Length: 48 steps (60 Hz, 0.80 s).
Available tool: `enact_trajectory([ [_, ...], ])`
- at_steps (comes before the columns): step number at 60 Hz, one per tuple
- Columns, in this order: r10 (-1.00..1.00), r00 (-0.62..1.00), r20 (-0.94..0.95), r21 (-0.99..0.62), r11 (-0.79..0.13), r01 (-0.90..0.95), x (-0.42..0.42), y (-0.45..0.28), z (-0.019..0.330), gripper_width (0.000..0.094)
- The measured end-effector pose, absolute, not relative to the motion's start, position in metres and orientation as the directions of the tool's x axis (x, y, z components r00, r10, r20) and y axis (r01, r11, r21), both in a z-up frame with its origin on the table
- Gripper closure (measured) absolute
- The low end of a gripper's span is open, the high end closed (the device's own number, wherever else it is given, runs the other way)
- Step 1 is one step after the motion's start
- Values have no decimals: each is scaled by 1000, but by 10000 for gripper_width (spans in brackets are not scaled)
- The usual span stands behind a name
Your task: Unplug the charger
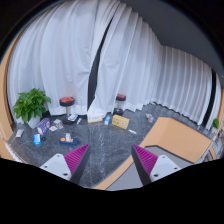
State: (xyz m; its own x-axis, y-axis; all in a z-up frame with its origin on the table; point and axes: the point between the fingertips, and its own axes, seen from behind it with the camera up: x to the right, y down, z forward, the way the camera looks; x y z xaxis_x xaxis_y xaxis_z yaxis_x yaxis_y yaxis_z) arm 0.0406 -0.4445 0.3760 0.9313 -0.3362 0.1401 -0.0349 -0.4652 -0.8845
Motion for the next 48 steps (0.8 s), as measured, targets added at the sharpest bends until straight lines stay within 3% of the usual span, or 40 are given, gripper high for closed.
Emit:
enact_trajectory([
  [10, -355, 924, 144, -867, -495, -55, 50, -435, 341, 86],
  [17, -364, 915, 173, -850, -525, -48, 54, -419, 299, 84],
  [31, -333, 937, 107, -796, -593, -120, -3, -386, 164, 87],
  [37, -305, 952, 36, -806, -572, -153, -49, -340, 119, 83],
  [48, -215, 974, -70, -853, -494, -170, -116, -205, 77, 85],
])
